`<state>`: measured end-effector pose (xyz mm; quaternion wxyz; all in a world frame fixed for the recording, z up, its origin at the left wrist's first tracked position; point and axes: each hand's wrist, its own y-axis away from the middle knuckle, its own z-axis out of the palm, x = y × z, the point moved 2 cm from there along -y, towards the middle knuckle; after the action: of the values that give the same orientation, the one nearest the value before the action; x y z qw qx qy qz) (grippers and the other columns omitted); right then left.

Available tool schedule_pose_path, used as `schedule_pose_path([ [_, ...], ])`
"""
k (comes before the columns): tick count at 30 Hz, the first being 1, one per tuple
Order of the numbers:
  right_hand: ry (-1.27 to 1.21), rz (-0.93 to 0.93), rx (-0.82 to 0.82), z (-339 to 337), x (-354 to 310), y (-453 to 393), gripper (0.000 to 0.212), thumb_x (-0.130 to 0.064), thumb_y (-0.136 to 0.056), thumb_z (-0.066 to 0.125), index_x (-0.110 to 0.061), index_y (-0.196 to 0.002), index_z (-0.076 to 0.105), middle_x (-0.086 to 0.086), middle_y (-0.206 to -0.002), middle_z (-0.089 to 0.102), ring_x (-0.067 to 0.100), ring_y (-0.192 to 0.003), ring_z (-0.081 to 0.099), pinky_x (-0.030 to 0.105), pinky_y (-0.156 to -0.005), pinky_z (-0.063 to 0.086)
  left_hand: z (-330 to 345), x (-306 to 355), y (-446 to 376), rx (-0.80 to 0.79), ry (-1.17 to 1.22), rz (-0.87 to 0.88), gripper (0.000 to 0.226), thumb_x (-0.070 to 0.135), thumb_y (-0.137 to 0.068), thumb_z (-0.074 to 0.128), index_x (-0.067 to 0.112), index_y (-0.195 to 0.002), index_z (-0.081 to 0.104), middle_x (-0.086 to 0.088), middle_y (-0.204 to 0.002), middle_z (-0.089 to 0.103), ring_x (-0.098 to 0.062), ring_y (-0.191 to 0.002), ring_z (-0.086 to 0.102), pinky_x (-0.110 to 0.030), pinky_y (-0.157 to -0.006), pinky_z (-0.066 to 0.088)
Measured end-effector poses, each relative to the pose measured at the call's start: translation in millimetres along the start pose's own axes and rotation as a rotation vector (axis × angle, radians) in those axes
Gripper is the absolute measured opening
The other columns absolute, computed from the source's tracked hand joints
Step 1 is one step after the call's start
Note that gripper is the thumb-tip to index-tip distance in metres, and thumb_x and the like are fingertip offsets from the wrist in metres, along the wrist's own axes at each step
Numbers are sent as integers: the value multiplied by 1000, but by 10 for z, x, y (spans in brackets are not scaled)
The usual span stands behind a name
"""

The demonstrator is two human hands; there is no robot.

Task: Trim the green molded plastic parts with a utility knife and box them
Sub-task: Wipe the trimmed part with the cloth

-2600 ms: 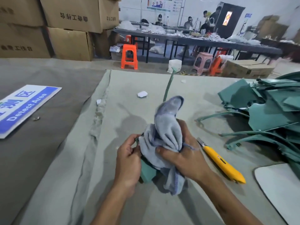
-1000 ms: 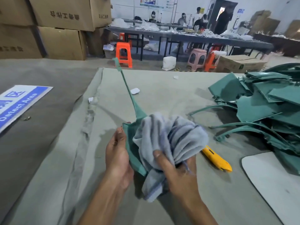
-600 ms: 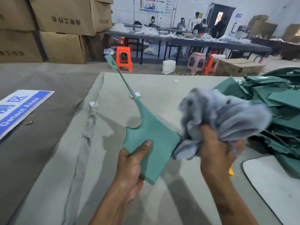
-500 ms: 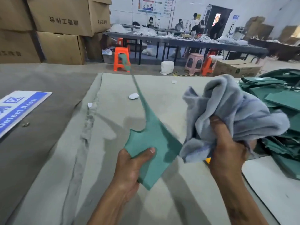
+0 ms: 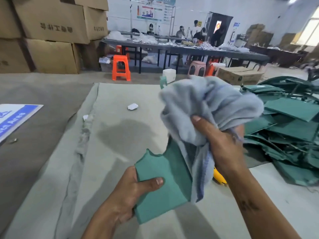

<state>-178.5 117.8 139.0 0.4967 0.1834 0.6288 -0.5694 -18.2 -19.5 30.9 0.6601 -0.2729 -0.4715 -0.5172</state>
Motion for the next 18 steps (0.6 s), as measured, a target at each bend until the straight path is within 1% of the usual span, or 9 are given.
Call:
schedule_pose_path([
  [2,47,-115,55,-52,-85,-118,35,-5,-80,80,5,-111,68,18,-112,74,32,-103,72,41,-86,58,32,-14,10,5,-51,-5,40,9,-71,84,6,-110,76,-24,-112,74,-39,-93,75,-39,-72,60],
  [5,-306,36,370,-158,-128,-362,64,-27,-76,81,10,-122,55,21,-123,67,36,-107,67,60,-97,55,48,-24,3,32,-68,1,38,9,-70,83,8,-107,78,-23,-111,75,-38,-94,75,-38,-72,59],
  [7,-405,108,462,-144,-109,-412,81,-37,-74,81,7,-136,53,15,-136,67,33,-120,68,59,-104,53,44,-31,3,17,-74,-4,39,9,-71,84,9,-109,77,-22,-111,75,-37,-96,75,-38,-74,60],
  [9,-292,69,322,-83,-119,-392,76,-39,-77,84,-3,-139,59,8,-133,71,26,-122,69,49,-103,57,75,-55,2,-32,-151,-8,41,11,-72,85,13,-112,77,-19,-113,75,-35,-100,74,-40,-81,60],
  [11,-5,-9,-59,25,-111,-341,49,-27,-82,85,-15,-126,69,2,-120,76,21,-113,72,40,-95,60,134,-99,-2,-82,-251,-10,41,10,-77,83,20,-116,76,-15,-114,76,-34,-106,73,-45,-91,59],
  [12,114,-49,-229,58,-88,-331,39,-16,-85,83,-13,-122,70,4,-116,77,20,-108,73,39,-91,60,159,-116,-3,-93,-268,-13,42,10,-78,82,24,-117,75,-13,-115,76,-34,-108,72,-47,-94,58],
  [13,166,-81,-292,69,-66,-357,39,-4,-86,80,-4,-123,67,10,-114,75,21,-105,73,39,-89,60,181,-122,-5,-98,-265,-15,43,10,-79,82,26,-117,75,-12,-116,76,-33,-109,72,-46,-95,57],
  [15,69,-73,-201,84,-85,-409,41,10,-86,72,11,-124,56,19,-111,72,24,-100,71,42,-86,57,232,-105,-1,-140,-203,-10,44,10,-81,81,23,-122,74,-14,-121,74,-35,-113,70,-44,-96,56],
  [18,-147,40,56,173,-80,-386,25,3,-94,67,6,-118,60,15,-105,73,24,-96,69,46,-87,58,259,-66,3,-202,-81,-12,46,8,-84,79,9,-129,68,-23,-128,68,-45,-120,64,-56,-104,50],
])
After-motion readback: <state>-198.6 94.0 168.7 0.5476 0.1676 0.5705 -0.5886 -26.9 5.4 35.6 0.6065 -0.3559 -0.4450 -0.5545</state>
